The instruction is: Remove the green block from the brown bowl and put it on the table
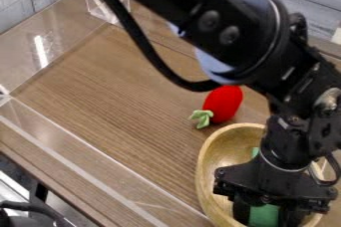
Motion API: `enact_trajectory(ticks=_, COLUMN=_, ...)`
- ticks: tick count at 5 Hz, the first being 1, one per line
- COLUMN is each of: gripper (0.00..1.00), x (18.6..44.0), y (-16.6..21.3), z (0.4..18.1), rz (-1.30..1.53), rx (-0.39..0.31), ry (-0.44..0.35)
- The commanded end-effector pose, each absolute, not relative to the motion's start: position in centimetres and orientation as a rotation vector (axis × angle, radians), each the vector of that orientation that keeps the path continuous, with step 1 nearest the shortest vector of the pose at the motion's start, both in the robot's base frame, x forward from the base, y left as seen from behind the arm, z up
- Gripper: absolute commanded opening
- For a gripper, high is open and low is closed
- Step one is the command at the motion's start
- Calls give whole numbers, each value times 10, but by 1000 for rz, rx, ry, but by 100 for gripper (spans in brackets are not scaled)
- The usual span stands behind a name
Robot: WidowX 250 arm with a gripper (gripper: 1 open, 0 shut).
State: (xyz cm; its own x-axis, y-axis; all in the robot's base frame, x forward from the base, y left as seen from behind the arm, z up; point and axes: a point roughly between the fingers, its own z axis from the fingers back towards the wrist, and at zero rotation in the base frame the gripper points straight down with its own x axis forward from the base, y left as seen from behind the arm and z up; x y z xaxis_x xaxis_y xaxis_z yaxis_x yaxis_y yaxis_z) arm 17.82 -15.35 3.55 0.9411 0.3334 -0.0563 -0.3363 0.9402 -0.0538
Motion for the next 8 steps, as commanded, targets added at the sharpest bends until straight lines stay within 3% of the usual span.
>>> enact_trajectory(ticks=1, gripper=0, x=177, y=-163, z=51, rz=250, rx=-73, ry=28)
enact_trajectory(ticks=3, gripper=0, x=188, y=-158, z=66, rz=151, rx=-76, ry=30)
enact_trajectory(ticks=5, gripper=0, x=199, y=-143, z=70, rz=140, rx=-71, ry=22)
enact_trajectory(ticks=6, gripper=0, x=200, y=-130, z=84, rz=167, rx=-64, ry=7)
enact_trajectory(ticks=7, gripper=0, x=204, y=-101, z=93, rz=190, rx=-54, ry=-5)
enact_trajectory(ticks=8, gripper=0, x=210, y=-63, z=90, rz=218, rx=-43, ry=-10)
